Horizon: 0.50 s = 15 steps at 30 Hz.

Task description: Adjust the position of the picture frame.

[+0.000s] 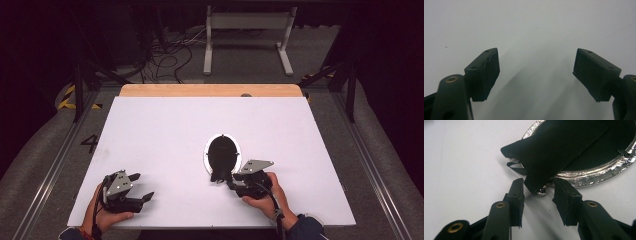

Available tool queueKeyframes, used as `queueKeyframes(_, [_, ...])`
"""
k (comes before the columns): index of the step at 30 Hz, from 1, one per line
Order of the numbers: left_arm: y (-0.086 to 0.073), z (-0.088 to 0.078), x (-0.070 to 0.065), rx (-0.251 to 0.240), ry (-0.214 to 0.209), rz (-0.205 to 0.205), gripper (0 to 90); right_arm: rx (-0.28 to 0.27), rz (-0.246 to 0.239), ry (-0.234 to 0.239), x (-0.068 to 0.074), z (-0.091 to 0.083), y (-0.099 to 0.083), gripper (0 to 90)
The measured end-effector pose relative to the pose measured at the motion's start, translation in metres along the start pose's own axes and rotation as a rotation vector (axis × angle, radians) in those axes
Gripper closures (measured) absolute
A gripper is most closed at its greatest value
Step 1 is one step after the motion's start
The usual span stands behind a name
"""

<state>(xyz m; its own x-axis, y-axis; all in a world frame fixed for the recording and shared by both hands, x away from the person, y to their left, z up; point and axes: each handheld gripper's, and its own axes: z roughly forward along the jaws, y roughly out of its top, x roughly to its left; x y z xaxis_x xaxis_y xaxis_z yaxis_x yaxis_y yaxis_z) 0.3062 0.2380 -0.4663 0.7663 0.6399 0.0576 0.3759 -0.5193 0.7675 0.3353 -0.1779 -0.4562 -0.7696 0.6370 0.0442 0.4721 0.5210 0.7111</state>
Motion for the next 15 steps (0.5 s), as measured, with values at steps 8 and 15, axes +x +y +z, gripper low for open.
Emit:
queueKeyframes(8, [0.0000, -0.0001, 0.0002, 0.002, 0.002, -0.004, 21.6, 0.001, -0.002, 0.007, -0.0005, 0.0000, 0.0007, 63.9])
queueKeyframes(15, [-0.0001, 0.0002, 0.0003, 0.002, 0.002, -0.007, 21.6, -0.002, 0.011, 0.013, -0.0006, -0.0012, 0.0002, 64.7])
